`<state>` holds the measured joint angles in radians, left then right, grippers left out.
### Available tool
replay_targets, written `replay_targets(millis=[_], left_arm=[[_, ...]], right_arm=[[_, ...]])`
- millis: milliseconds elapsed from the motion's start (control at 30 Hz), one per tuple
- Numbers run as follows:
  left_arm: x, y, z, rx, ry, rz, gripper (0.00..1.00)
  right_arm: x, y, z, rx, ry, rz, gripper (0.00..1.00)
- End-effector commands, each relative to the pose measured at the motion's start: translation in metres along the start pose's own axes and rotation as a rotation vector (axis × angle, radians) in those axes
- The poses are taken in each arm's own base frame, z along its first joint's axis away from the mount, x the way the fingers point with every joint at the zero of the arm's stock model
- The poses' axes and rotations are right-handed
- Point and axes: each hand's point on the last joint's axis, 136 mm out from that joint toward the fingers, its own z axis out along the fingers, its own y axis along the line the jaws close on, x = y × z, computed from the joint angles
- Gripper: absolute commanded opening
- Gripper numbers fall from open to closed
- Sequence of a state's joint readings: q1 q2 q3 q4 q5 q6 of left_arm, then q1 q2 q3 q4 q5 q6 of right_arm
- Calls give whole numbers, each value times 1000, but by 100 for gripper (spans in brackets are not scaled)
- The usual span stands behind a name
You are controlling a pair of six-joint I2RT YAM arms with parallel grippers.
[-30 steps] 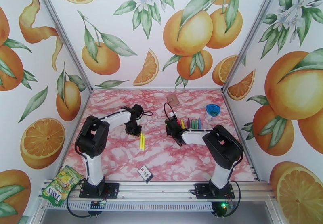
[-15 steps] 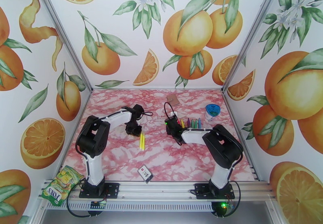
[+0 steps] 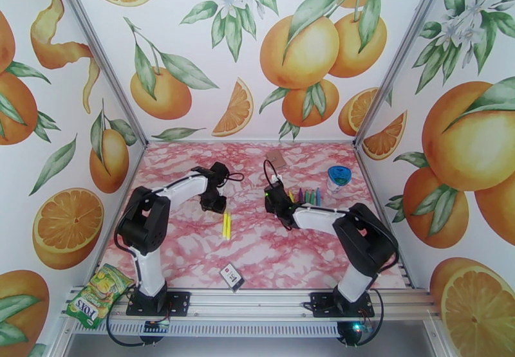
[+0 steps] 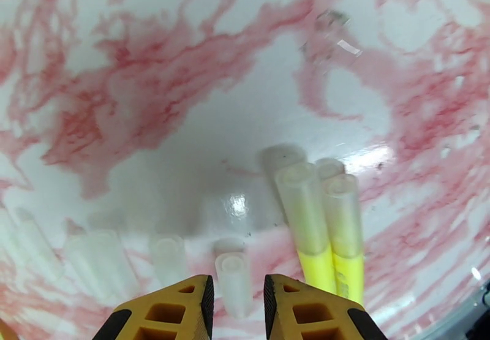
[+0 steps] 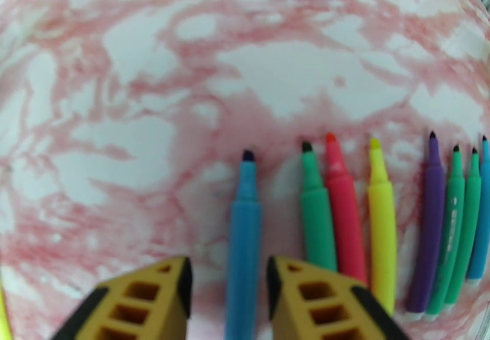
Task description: Open the pen caps
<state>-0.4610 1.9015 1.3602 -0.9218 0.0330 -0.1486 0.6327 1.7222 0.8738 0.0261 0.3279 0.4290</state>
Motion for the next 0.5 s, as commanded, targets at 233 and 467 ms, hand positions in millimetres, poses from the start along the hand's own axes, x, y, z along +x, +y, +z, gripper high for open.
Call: replay_targets(millis=[233,467], left_arm=[[-28,16,-42,37,-168,-52,35],[-30,38,-50,78,-246,-134,51]], right_arm=[[0,63,-36,-161,32,-121,41],[21,112,-53,-322,87,-121,42]])
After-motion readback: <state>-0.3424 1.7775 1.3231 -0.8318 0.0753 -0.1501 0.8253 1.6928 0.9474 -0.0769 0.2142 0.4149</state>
